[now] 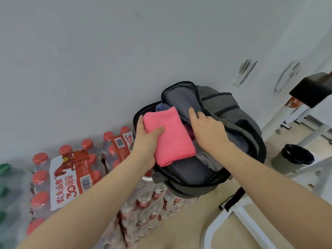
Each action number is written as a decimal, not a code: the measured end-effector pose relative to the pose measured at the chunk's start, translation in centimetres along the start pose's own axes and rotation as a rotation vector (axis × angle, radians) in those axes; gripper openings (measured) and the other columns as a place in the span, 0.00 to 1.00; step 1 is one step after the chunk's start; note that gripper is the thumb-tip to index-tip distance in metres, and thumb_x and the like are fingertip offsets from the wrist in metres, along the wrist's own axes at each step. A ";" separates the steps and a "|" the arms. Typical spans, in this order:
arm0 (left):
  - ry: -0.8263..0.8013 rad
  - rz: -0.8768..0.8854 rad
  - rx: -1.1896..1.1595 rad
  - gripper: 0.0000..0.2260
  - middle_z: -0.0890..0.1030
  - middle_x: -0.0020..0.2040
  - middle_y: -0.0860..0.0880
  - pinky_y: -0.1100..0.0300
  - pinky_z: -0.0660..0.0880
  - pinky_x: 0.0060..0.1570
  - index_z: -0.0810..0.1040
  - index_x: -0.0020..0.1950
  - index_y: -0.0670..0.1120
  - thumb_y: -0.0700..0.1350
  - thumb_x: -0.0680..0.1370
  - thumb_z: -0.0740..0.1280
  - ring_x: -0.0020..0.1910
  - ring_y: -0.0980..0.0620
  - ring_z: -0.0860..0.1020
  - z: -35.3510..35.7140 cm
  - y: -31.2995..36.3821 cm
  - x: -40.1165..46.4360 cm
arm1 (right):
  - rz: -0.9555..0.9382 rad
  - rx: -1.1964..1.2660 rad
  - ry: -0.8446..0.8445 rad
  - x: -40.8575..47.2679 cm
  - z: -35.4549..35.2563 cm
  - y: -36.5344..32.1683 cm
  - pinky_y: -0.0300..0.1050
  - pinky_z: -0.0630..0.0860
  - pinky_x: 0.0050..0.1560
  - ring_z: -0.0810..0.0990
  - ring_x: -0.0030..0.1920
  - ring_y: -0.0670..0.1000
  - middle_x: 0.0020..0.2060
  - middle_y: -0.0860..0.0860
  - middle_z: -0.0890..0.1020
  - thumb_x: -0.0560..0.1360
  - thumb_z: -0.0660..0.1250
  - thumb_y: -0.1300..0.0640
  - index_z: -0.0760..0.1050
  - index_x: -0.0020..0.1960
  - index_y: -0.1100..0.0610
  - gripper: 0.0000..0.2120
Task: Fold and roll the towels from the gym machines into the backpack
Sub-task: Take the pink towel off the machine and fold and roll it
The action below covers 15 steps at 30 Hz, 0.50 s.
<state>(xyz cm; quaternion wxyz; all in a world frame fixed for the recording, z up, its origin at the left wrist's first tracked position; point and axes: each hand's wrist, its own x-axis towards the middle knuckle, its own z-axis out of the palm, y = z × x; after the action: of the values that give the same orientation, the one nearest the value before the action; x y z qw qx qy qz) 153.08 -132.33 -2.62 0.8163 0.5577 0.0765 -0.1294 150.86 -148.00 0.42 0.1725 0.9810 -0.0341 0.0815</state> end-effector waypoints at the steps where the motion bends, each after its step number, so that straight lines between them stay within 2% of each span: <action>1: -0.004 -0.002 -0.034 0.31 0.71 0.66 0.47 0.49 0.78 0.49 0.57 0.73 0.54 0.37 0.76 0.65 0.55 0.46 0.76 0.6 -0.1 0.0 | -0.028 0.035 0.020 0.2 -0.1 0.6 0.47 0.66 0.34 0.79 0.49 0.60 0.58 0.59 0.74 0.75 0.58 0.64 0.53 0.74 0.59 0.29; 2: -0.010 0.010 -0.042 0.31 0.71 0.66 0.47 0.50 0.77 0.49 0.56 0.74 0.54 0.38 0.76 0.65 0.56 0.47 0.76 1.2 -0.2 0.1 | -0.024 0.064 0.062 0.5 -0.2 1.3 0.48 0.65 0.36 0.78 0.51 0.61 0.58 0.59 0.74 0.76 0.57 0.64 0.52 0.74 0.58 0.28; 4: -0.003 0.104 0.132 0.34 0.66 0.71 0.47 0.47 0.72 0.61 0.51 0.75 0.54 0.40 0.76 0.66 0.63 0.46 0.71 1.9 -0.8 0.4 | 0.020 0.114 0.120 0.9 -0.9 2.5 0.48 0.64 0.37 0.78 0.51 0.62 0.57 0.57 0.74 0.76 0.58 0.62 0.55 0.72 0.57 0.26; 6: 0.053 0.306 0.604 0.38 0.54 0.75 0.43 0.51 0.58 0.71 0.44 0.76 0.49 0.41 0.75 0.66 0.72 0.44 0.60 2.0 -1.4 0.5 | 0.018 0.122 0.149 0.7 -0.9 2.7 0.47 0.63 0.33 0.80 0.47 0.61 0.52 0.57 0.77 0.74 0.62 0.62 0.60 0.69 0.57 0.25; 7: 0.097 0.445 0.859 0.38 0.50 0.76 0.40 0.49 0.53 0.72 0.45 0.76 0.47 0.41 0.75 0.67 0.74 0.42 0.54 1.7 -1.7 0.5 | 0.010 0.098 0.136 0.3 -0.8 2.6 0.44 0.61 0.28 0.81 0.40 0.60 0.47 0.57 0.78 0.70 0.67 0.63 0.66 0.66 0.58 0.25; 8: 0.113 0.611 1.062 0.36 0.50 0.75 0.37 0.46 0.51 0.72 0.49 0.76 0.47 0.42 0.74 0.67 0.74 0.38 0.52 1.4 -1.9 0.4 | 0.005 0.062 0.138 0.0 -0.7 2.4 0.39 0.55 0.24 0.81 0.32 0.58 0.40 0.56 0.79 0.64 0.72 0.65 0.72 0.61 0.60 0.25; 9: 0.052 0.789 1.211 0.31 0.54 0.74 0.36 0.42 0.53 0.71 0.57 0.74 0.47 0.44 0.74 0.67 0.73 0.36 0.55 0.9 -2.0 0.5 | 0.013 0.045 0.179 -0.2 -0.7 2.2 0.34 0.48 0.24 0.78 0.25 0.56 0.33 0.55 0.79 0.57 0.75 0.66 0.76 0.55 0.60 0.26; 10: -0.089 0.944 1.329 0.26 0.61 0.72 0.36 0.39 0.57 0.70 0.64 0.72 0.46 0.49 0.76 0.64 0.71 0.35 0.60 0.3 -2.1 0.8 | 0.007 0.033 0.244 -0.3 -0.6 2.2 0.32 0.44 0.26 0.76 0.21 0.54 0.30 0.54 0.78 0.54 0.75 0.66 0.77 0.51 0.59 0.25; 11: -0.274 1.019 1.439 0.24 0.66 0.70 0.37 0.37 0.60 0.68 0.68 0.69 0.45 0.55 0.77 0.59 0.69 0.36 0.64 -0.4 -2.1 1.1 | -0.006 0.026 0.280 -0.3 -0.5 2.1 0.31 0.42 0.28 0.75 0.20 0.53 0.28 0.53 0.78 0.53 0.75 0.66 0.78 0.49 0.59 0.24; 12: -0.441 1.016 1.549 0.27 0.68 0.70 0.39 0.39 0.59 0.68 0.68 0.70 0.46 0.61 0.78 0.52 0.70 0.37 0.65 -1.1 -2.0 1.4 | -0.024 0.018 0.295 -0.2 -0.3 2.0 0.31 0.43 0.27 0.75 0.20 0.53 0.29 0.53 0.78 0.55 0.72 0.65 0.78 0.49 0.58 0.22; 13: -0.551 0.972 1.660 0.32 0.65 0.72 0.42 0.42 0.54 0.71 0.63 0.72 0.48 0.67 0.76 0.45 0.72 0.40 0.61 -1.7 -1.8 1.5 | -0.032 0.017 0.294 -0.3 -0.5 1.9 0.32 0.45 0.25 0.76 0.21 0.52 0.29 0.52 0.78 0.58 0.68 0.65 0.78 0.50 0.57 0.20; 15: -0.610 0.916 1.814 0.36 0.52 0.76 0.47 0.51 0.41 0.71 0.49 0.73 0.55 0.72 0.70 0.35 0.75 0.44 0.49 -2.3 -1.4 1.8 | -0.039 0.031 0.300 -0.4 -0.6 1.6 0.34 0.52 0.23 0.76 0.22 0.51 0.30 0.51 0.79 0.64 0.56 0.62 0.78 0.51 0.56 0.20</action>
<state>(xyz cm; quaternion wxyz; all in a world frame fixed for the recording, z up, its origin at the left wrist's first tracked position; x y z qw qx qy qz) 154.39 -130.88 -5.24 0.0505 0.8777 -0.4742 0.0472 150.27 -149.32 1.41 0.1623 0.9608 0.0123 0.2245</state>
